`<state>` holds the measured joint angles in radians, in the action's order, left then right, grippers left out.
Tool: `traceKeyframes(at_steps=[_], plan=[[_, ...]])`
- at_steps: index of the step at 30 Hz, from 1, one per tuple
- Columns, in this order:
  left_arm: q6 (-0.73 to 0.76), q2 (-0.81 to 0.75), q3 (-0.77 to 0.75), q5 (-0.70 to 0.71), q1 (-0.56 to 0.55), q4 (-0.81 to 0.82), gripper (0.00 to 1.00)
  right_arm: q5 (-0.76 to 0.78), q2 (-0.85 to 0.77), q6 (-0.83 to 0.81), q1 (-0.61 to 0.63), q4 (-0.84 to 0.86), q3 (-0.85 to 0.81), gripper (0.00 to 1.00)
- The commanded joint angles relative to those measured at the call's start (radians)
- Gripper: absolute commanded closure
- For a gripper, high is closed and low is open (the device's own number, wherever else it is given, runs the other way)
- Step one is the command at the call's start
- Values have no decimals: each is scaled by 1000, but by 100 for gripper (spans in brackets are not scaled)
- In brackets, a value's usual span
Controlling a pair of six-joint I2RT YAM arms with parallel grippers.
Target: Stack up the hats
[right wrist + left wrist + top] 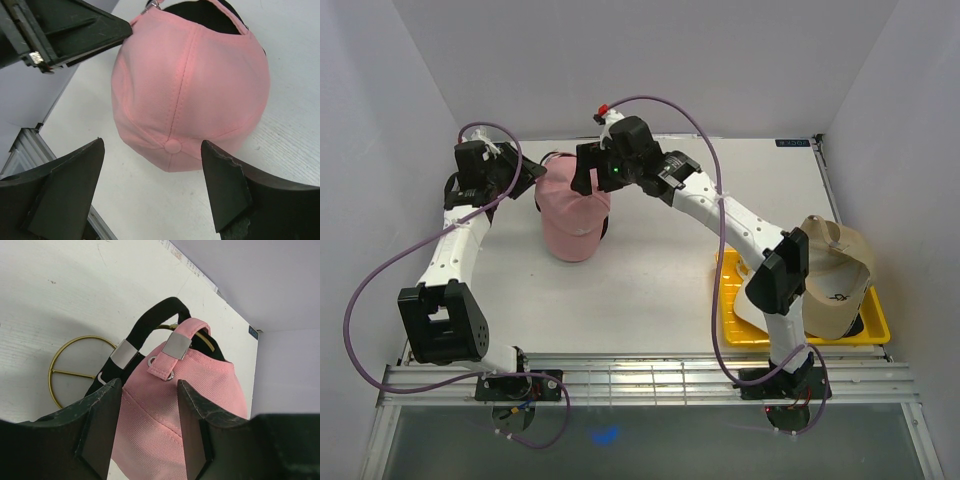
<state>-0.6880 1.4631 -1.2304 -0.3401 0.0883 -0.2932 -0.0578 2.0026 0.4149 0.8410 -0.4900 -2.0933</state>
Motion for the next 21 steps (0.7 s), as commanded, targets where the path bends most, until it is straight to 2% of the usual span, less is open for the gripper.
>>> traceKeyframes(at_steps=[1, 14, 21], plan=[[15, -20, 3, 0, 1, -21, 42, 68, 33, -19, 3, -50, -62, 17], [5, -7, 12, -10, 1, -21, 43, 85, 65, -1, 21, -27, -42, 17], [7, -10, 28, -11, 1, -20, 44, 78, 71, 19, 26, 4, -27, 26]])
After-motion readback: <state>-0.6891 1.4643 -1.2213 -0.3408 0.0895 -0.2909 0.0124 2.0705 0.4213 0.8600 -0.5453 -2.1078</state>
